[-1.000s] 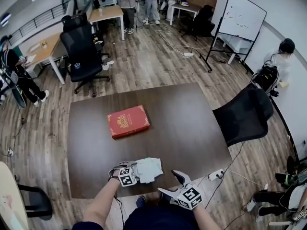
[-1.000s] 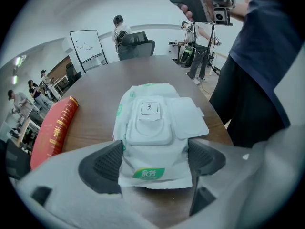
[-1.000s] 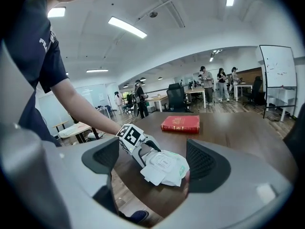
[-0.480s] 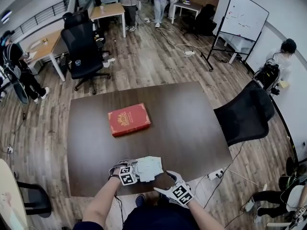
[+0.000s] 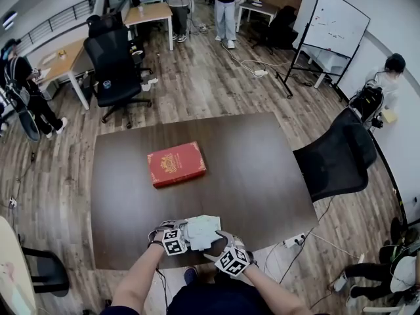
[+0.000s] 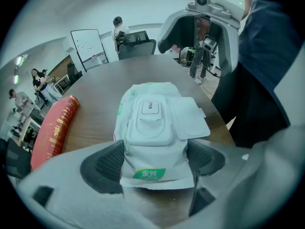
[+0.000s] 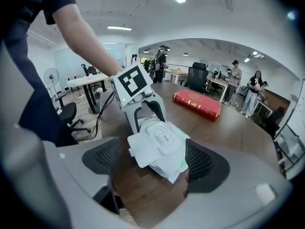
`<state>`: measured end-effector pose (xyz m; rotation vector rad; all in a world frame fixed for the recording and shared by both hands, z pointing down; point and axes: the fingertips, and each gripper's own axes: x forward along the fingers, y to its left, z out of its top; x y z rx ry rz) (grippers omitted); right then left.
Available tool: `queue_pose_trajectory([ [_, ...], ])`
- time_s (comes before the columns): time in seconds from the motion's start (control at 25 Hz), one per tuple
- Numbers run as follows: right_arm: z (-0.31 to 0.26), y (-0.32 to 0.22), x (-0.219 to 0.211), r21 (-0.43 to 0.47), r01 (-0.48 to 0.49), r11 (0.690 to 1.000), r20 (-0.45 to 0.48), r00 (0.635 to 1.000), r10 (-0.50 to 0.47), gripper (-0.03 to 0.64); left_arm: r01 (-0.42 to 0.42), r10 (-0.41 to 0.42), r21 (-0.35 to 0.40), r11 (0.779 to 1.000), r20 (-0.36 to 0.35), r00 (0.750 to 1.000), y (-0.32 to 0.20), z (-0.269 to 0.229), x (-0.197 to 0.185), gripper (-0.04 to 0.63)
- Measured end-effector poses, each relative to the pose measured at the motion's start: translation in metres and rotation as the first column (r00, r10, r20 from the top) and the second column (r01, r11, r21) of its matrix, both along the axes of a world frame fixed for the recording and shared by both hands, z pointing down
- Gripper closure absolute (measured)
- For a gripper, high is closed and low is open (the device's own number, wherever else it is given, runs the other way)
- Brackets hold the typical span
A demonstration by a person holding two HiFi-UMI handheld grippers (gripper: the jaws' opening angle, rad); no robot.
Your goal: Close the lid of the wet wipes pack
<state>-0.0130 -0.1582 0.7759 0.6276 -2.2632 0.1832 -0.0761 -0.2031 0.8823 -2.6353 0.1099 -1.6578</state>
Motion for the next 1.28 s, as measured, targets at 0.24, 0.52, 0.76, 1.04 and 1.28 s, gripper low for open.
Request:
queue_pose_trajectory([
  [0.24, 0.039, 0.002, 0.009, 0.021, 0.096, 0.995, -0.170, 0.981, -0.091, 0.172, 0.001, -0.001, -0.010, 1.000, -0.009, 1.000, 0.003, -0.004, 0.004, 0.187],
  [0.52, 0.062, -0.004, 0.012, 0.038, 0.127, 0.991, -0.262, 0.958, -0.113, 0.167, 0.000, 0.000, -0.005, 1.000, -0.002, 1.000, -0.002, -0.002, 0.003, 0.189],
  [0.76, 0.071, -0.004, 0.008, 0.034, 0.154, 0.987, -0.294, 0.946, -0.137, 0.164, 0.001, -0.001, -0.008, 1.000, 0.002, 1.000, -0.001, -0.002, 0.004, 0.189],
  [1.04, 0.085, -0.006, 0.007, 0.014, 0.145, 0.989, -0.325, 0.936, -0.133, 0.164, 0.004, -0.004, -0.012, 1.000, 0.001, 1.000, 0.002, -0.002, 0.004, 0.190],
  [1.28, 0.086, -0.013, 0.008, 0.014, 0.121, 0.992, -0.327, 0.939, -0.110, 0.166, 0.005, -0.005, -0.012, 1.000, 0.004, 1.000, 0.001, -0.002, 0.004, 0.190],
])
